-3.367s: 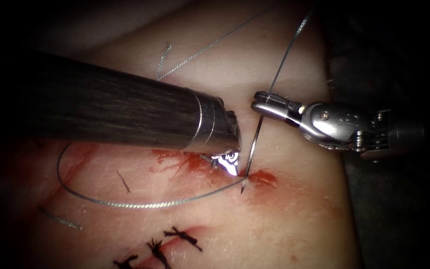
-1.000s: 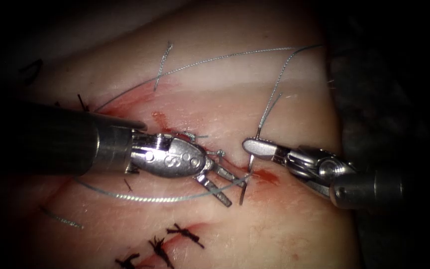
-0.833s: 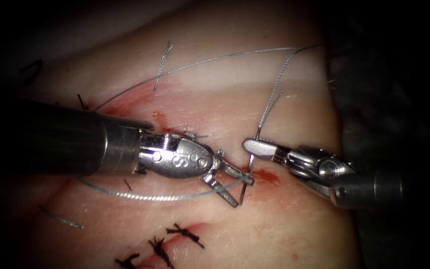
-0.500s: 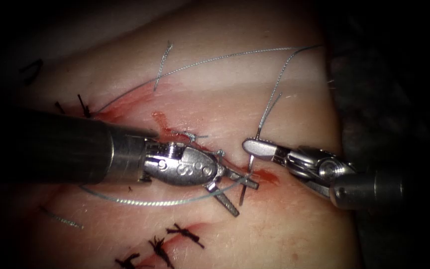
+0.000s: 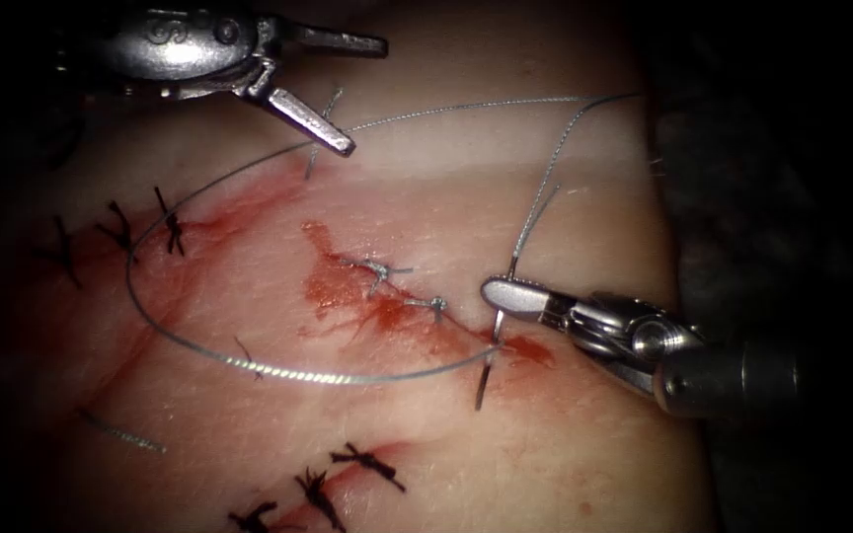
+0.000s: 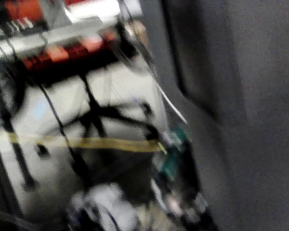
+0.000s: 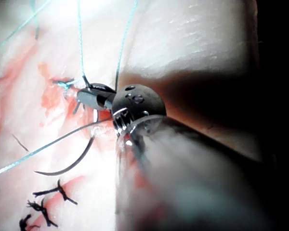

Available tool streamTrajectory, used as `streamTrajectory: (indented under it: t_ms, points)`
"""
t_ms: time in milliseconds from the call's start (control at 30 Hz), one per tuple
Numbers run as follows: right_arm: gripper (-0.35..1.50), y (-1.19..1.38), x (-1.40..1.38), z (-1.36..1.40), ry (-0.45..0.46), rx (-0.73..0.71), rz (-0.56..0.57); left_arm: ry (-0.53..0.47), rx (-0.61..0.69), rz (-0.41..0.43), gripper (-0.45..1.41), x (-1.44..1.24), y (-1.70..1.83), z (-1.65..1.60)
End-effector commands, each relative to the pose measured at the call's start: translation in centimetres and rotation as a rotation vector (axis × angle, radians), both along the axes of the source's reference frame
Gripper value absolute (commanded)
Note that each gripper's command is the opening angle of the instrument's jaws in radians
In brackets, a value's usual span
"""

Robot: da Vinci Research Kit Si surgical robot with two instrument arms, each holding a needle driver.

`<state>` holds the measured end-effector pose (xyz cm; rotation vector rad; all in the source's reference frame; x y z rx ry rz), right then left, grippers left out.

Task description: Wound Closure

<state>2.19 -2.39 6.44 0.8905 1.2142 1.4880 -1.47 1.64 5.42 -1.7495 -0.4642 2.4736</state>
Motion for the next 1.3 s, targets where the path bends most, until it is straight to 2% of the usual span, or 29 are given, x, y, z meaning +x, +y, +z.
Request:
streamTrajectory:
  t_ms: [33, 100, 133, 167, 200, 233, 267, 300, 367, 400, 433, 467, 533, 567, 633, 667, 700, 767, 833, 900, 933, 967, 1000, 1100, 1167, 1300]
  points:
    - [-0.35, -0.03, 0.08, 0.03, 0.002, 0.000, -0.002, -0.039, 0.034, -0.011, 0.24, 0.07, -0.02, -0.08]
    - [-0.35, -0.03, 0.08, 0.03, 0.002, 0.000, -0.002, -0.115, 0.082, 0.018, 0.14, 0.21, -0.11, -0.25]
    - [-0.35, -0.03, 0.08, 0.03, 0.002, 0.000, -0.001, -0.166, 0.125, 0.062, 0.07, 0.29, -0.23, -0.35]
    - [-0.35, -0.03, 0.08, 0.03, 0.002, 0.000, -0.001, -0.214, 0.222, 0.123, 0.00, 0.39, -0.48, -0.49]
    - [-0.35, -0.03, 0.08, 0.03, 0.002, 0.000, -0.001, -0.214, 0.222, 0.123, 0.00, 0.39, -0.48, -0.49]
    - [-0.35, -0.03, 0.08, 0.03, 0.002, 0.000, -0.001, -0.233, 0.290, 0.152, 0.00, 0.43, -0.69, -0.57]
    - [-0.35, -0.03, 0.08, 0.03, 0.002, 0.000, -0.001, -0.270, 0.327, 0.212, 0.36, 0.44, -0.99, -0.65]
    - [-0.35, -0.03, 0.08, 0.03, 0.002, 0.000, -0.002, -0.275, 0.369, 0.273, 0.51, 0.34, -1.28, -0.68]
    - [-0.35, -0.03, 0.08, 0.03, 0.002, 0.000, -0.002, -0.277, 0.368, 0.288, 0.51, 0.27, -1.38, -0.68]
    - [-0.35, -0.03, 0.07, 0.03, 0.002, -0.001, -0.002, -0.268, 0.370, 0.301, 0.36, 0.11, -1.54, -0.66]
    - [-0.35, -0.03, 0.07, 0.03, 0.002, -0.001, -0.002, -0.268, 0.370, 0.301, 0.36, 0.11, -1.54, -0.66]
    - [-0.35, -0.03, 0.07, 0.04, 0.002, -0.001, -0.002, -0.248, 0.380, 0.285, 0.00, -0.04, -1.69, -0.62]
    - [-0.35, -0.03, 0.07, 0.04, 0.002, -0.001, -0.002, -0.240, 0.389, 0.286, -0.03, -0.08, -1.78, -0.60]
    - [-0.35, -0.03, 0.06, 0.03, 0.002, -0.001, -0.002, -0.208, 0.438, 0.306, 0.17, -0.21, -2.06, -0.49]
    - [-0.35, -0.03, 0.06, 0.03, 0.002, -0.001, -0.002, -0.185, 0.455, 0.332, 0.26, -0.32, -2.20, -0.36]
    - [-0.35, -0.03, 0.07, 0.04, 0.002, 0.000, -0.002, -0.152, 0.436, 0.356, 0.42, -0.44, -2.35, -0.15]
    - [-0.35, -0.03, 0.06, 0.03, 0.002, 0.000, -0.002, -0.050, 0.402, 0.320, 0.24, -0.59, -2.44, 0.15]
    - [-0.35, -0.03, 0.06, 0.03, 0.002, 0.000, -0.002, -0.027, 0.386, 0.303, 0.27, -0.63, -2.45, 0.22]
    - [-0.35, -0.03, 0.06, 0.03, 0.002, 0.000, -0.002, 0.014, 0.323, 0.281, 0.63, -0.74, -2.41, 0.62]
    - [-0.35, -0.03, 0.06, 0.03, 0.002, 0.000, -0.002, 0.036, 0.271, 0.270, 0.56, -0.78, -2.39, 0.83]
    - [-0.35, -0.03, 0.06, 0.03, 0.002, 0.000, -0.002, 0.044, 0.218, 0.264, 0.21, -0.80, -2.34, 1.06]
    - [-0.35, -0.03, 0.06, 0.03, 0.002, 0.000, -0.002, 0.039, 0.186, 0.273, 0.17, -0.80, -2.31, 1.15]
    - [-0.35, -0.03, 0.06, 0.03, 0.002, 0.000, -0.002, 0.064, 0.159, 0.271, 0.24, -0.77, -2.23, 1.29]
    - [-0.35, -0.03, 0.06, 0.03, 0.002, 0.000, -0.002, 0.098, 0.123, 0.277, 0.34, -0.74, -2.15, 1.36]
    - [-0.35, -0.03, 0.07, 0.03, 0.002, 0.000, -0.001, 0.111, 0.109, 0.263, 0.51, -0.74, -2.06, 1.42]
    - [-0.35, -0.03, 0.07, 0.03, 0.001, 0.000, -0.001, 0.107, 0.101, 0.233, 0.61, -0.87, -2.02, 1.44]
